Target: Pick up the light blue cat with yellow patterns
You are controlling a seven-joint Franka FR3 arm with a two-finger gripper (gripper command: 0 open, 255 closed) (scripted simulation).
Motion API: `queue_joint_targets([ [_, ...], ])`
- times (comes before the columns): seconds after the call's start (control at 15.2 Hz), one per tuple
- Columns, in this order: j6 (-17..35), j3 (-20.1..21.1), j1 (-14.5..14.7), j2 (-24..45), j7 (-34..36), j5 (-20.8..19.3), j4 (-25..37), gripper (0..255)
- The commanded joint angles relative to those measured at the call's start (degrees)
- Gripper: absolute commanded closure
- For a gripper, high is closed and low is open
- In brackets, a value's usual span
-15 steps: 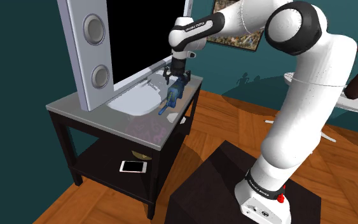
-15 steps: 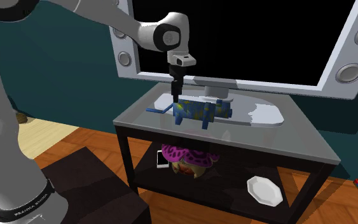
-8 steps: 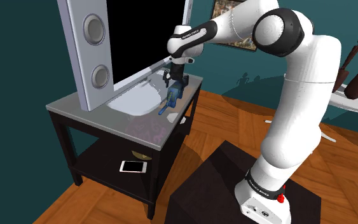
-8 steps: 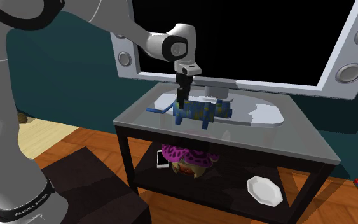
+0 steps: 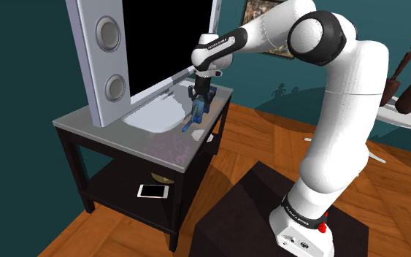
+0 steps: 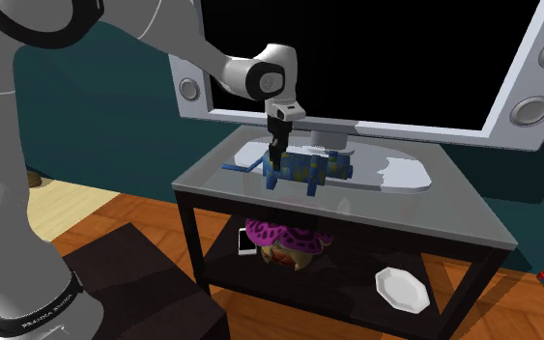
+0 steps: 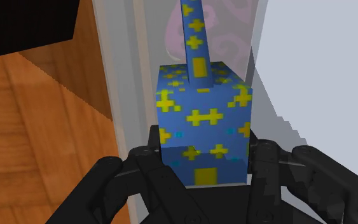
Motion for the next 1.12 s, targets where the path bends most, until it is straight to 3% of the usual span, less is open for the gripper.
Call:
queue_joint_targets([
  [0.0, 0.06, -0.01, 0.00, 0.06, 0.01, 0.00, -0.05, 255],
  [0.33, 0.07, -0.04, -0.08, 0.17, -0.11, 0.02, 0.05, 255],
  [1.06, -7.46, -0.01, -0.10, -2.86, -0.19, 0.14, 4.55, 255],
])
